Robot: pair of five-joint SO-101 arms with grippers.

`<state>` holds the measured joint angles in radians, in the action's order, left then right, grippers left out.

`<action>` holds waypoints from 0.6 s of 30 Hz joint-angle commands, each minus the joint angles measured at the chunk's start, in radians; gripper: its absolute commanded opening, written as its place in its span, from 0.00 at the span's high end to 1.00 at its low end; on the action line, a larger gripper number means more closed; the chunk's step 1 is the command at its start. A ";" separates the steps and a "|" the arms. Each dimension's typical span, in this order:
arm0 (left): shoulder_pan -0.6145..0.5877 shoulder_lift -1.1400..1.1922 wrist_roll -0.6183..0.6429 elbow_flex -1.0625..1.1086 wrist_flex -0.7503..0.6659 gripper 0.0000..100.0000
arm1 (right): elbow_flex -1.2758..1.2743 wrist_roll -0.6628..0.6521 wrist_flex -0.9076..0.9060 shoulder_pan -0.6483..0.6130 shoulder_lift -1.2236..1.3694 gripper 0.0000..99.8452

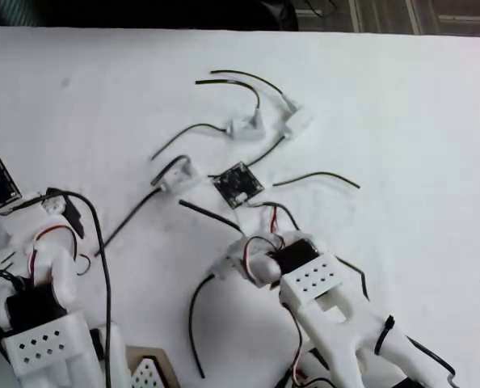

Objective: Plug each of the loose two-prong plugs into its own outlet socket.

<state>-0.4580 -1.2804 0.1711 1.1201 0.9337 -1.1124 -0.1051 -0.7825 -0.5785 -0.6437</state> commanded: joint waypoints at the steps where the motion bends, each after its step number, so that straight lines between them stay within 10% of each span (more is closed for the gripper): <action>1: -0.010 -0.010 0.005 -0.005 -0.020 0.92 | 0.000 0.023 0.007 -0.013 0.004 0.98; 18: -0.010 -0.010 0.005 0.015 -0.043 0.92 | 0.009 -0.028 0.010 -0.013 0.326 0.98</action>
<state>-0.4580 -1.2804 0.1711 1.1400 0.9152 -1.0971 -0.1097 -0.7733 -0.5846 -0.3951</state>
